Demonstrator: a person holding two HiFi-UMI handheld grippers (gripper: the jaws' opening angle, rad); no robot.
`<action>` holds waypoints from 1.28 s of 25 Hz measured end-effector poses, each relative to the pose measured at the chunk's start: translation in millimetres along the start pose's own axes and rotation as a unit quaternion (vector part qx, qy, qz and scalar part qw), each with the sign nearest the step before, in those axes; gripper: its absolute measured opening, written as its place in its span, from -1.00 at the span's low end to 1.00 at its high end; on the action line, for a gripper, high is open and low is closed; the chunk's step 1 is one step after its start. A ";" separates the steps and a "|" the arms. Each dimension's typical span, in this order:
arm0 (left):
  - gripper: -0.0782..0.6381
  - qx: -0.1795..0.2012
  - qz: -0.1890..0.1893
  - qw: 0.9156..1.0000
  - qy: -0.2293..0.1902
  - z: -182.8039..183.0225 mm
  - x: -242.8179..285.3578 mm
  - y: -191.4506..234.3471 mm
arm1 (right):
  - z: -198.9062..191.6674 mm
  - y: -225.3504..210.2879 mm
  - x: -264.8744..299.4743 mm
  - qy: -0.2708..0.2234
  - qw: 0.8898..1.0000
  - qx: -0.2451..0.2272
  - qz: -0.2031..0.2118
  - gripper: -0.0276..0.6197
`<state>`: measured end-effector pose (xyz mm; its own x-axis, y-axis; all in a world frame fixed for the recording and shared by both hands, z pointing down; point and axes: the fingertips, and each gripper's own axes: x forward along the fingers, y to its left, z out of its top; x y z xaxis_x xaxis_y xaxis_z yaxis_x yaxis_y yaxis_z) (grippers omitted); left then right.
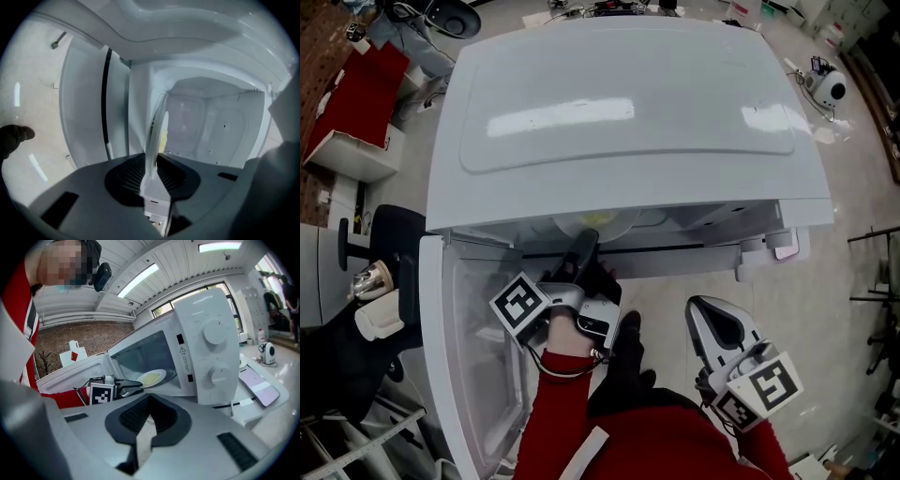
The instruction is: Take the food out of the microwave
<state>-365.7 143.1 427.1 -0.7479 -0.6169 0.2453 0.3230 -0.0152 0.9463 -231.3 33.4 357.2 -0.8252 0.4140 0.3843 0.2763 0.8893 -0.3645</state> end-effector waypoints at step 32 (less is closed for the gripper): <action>-0.73 0.077 -0.044 0.994 0.068 -41.7 -48.7 0.7 | -19.0 -0.4 -33.5 -0.004 1.000 0.007 -0.029 -0.88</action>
<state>-304.9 140.3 407.0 -0.6809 -0.7188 0.1404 0.1602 0.0409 0.9862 -194.4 22.9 360.5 -0.8439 0.3601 0.3976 0.2207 0.9087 -0.3544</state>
